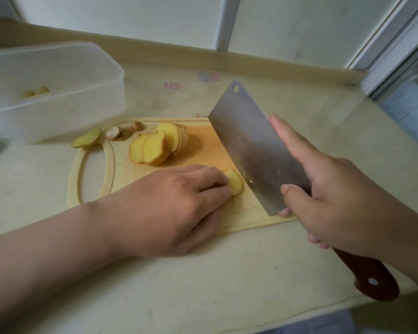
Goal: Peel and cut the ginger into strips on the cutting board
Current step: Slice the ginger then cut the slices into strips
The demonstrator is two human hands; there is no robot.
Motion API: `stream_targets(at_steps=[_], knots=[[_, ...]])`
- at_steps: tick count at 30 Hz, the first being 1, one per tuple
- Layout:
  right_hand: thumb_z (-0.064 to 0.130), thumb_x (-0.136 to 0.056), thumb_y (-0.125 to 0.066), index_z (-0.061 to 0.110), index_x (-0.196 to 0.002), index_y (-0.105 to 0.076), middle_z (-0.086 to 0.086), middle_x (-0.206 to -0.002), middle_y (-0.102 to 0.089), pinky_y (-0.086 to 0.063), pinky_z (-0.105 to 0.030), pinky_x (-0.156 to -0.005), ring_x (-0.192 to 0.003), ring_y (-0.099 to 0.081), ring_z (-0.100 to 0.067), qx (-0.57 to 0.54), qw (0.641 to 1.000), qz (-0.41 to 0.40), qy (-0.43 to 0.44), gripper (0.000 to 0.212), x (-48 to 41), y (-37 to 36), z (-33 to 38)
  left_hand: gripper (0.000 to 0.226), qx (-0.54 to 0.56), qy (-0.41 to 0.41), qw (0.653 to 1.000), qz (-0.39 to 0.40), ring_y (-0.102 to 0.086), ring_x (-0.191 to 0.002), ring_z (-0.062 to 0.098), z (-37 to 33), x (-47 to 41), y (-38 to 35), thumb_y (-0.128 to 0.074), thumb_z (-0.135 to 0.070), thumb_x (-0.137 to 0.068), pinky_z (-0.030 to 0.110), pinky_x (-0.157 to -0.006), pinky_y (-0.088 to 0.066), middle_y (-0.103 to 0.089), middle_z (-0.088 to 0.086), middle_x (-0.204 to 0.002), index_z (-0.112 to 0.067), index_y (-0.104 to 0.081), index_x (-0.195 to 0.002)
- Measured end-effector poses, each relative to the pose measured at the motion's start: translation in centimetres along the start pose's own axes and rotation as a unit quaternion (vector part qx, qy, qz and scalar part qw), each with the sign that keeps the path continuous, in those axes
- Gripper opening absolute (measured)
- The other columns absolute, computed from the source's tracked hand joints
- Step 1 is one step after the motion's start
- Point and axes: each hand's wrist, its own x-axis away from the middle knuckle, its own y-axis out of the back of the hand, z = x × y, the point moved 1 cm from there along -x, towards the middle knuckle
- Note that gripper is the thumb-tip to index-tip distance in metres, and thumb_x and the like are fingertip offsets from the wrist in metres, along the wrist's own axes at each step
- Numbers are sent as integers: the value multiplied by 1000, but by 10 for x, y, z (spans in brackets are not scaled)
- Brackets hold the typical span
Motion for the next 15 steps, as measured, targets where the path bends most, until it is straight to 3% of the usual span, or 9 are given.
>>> stream_targets(at_steps=[6,10,12,15], knots=[[13,-98,-49,83,-142,2,-18,-51,-56,-61,-58,-64,-58,-69,-37,11,999,-23,38,97,4,-5,-2,38,0,-3,1000,7,-66,-105,31,1,5,-2,-49,-20,-100,36,-93,-52,-64,20,-122,5,-66,-123],[15,-98,-48,77,-148,0,-14,-54,-55,-59,-54,-59,-59,-68,-34,37,998,-2,55,93,-2,-2,-2,43,-3,-2,1000,10,-65,-110,31,1,6,-1,-50,-22,-99,34,-97,-50,-63,20,-126,5,-61,-130],[16,-99,-47,75,-150,1,-8,-52,-54,-58,-53,-57,-61,-69,-32,50,997,13,57,92,-3,-2,-1,43,-3,-3,1000,12,-65,-110,31,1,7,-1,-50,-22,-98,35,-95,-51,-62,20,-126,6,-61,-129],[18,-99,-46,75,-150,5,7,-50,-53,-61,-52,-67,-57,-68,-26,70,996,14,59,91,-1,-4,0,42,-1,-6,1000,15,-66,-106,32,2,7,-1,-51,-21,-98,38,-91,-55,-61,21,-124,7,-63,-126]])
